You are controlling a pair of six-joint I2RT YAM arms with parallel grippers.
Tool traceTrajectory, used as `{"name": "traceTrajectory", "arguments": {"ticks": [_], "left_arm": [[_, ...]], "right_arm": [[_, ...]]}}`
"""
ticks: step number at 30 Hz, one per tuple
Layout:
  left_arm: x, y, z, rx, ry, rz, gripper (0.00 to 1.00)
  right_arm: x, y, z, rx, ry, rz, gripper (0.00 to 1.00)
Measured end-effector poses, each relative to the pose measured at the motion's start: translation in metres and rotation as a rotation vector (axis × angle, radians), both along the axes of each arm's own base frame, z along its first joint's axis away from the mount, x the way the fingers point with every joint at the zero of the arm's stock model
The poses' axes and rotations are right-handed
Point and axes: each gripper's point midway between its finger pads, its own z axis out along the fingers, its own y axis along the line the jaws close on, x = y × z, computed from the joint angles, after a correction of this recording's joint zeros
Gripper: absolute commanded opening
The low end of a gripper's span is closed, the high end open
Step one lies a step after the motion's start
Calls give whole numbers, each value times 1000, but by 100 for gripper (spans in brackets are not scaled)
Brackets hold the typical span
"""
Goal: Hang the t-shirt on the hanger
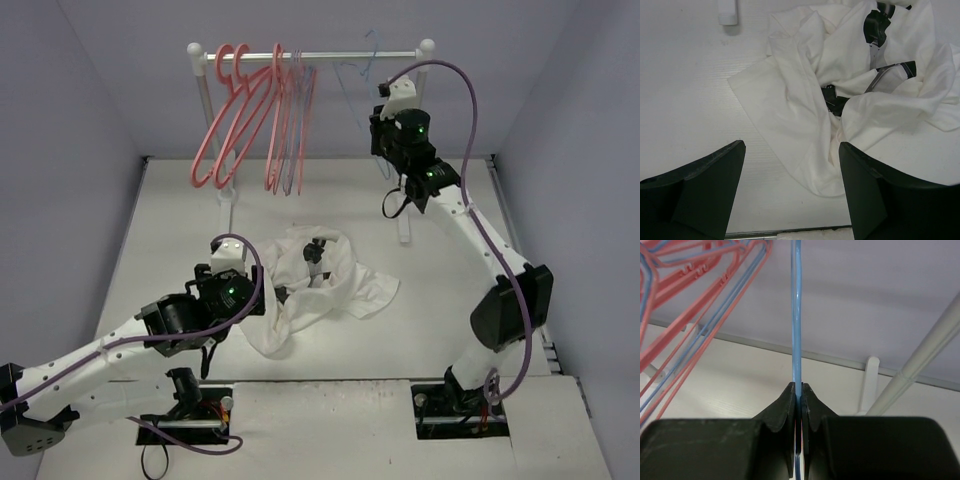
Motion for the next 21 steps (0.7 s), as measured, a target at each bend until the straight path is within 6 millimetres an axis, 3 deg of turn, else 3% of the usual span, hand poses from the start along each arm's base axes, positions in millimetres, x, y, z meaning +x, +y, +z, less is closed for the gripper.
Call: {"name": "traceTrajectory", "arguments": {"ticks": [6,10,12,15,19,21], "left_arm": [[5,-13,6,10,13,-10,71],[12,-28,15,7,24,-19,71],[15,-35,15,0,34,-15,71],[17,-45,5,4,70,-8,71],[20,-56,-25,36,158,19,67],[21,-57,-43,44,203,42,64]], "right_arm": [[-50,-21,42,-9,-93,8,0],[-83,-36,40,-22,-107,9,0],[-95,-41,25,-36,-91,14,0],[-114,-48,-15,-65,-22,25,0],[-149,-57,-77,-99,93,49,0],[-169,-62,-98,-100,134,65,0]]}}
